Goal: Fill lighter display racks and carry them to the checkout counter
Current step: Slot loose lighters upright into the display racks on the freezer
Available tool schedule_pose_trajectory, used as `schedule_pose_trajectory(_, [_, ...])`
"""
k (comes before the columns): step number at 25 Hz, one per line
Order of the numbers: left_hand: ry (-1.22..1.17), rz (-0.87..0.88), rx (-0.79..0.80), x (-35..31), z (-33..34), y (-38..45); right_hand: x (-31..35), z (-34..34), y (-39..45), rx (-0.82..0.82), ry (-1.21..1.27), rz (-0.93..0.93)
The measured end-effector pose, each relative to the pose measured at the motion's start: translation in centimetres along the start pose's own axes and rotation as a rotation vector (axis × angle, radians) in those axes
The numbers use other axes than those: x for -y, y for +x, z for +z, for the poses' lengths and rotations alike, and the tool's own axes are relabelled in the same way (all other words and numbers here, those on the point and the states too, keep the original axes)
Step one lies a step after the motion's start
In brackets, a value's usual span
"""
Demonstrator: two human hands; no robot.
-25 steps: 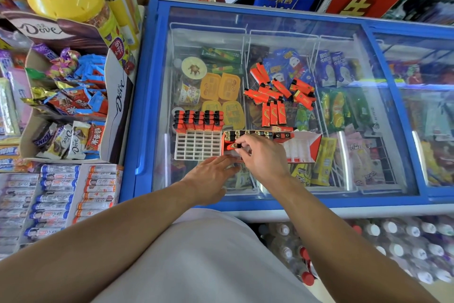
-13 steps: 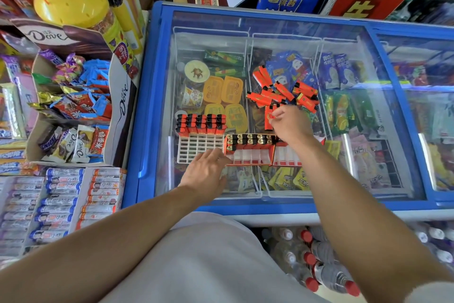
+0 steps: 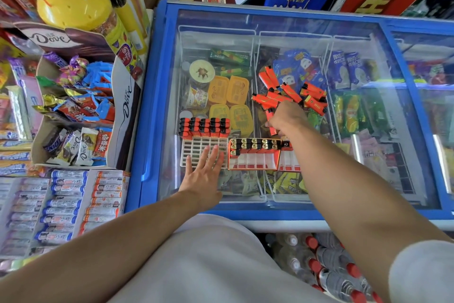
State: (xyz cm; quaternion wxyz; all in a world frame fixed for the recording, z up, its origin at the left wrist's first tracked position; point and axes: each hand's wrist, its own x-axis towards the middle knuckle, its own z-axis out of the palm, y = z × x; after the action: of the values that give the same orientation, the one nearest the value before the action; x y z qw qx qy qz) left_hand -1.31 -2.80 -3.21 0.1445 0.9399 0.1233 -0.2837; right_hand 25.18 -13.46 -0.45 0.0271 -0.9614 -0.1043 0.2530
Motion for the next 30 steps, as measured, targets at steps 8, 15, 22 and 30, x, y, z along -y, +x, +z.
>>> schedule_pose_trajectory(8, [-0.001,-0.012,0.061,0.1,-0.3,0.2,-0.1,-4.1,-7.4,-0.101,0.262,-0.364])
schedule_pose_trajectory(15, [-0.010,-0.046,0.078,-0.5,-0.2,0.0,-2.0,0.4,-14.1,0.017,0.153,-0.581])
schedule_pose_trajectory(22, [-0.027,-0.019,0.063,0.0,0.2,-0.3,-1.6,4.2,-14.0,-0.165,0.224,-0.590])
schedule_pose_trajectory(30, [0.007,-0.047,0.082,-0.4,-0.1,-0.2,-1.5,4.8,-13.6,-0.236,0.288,-0.604])
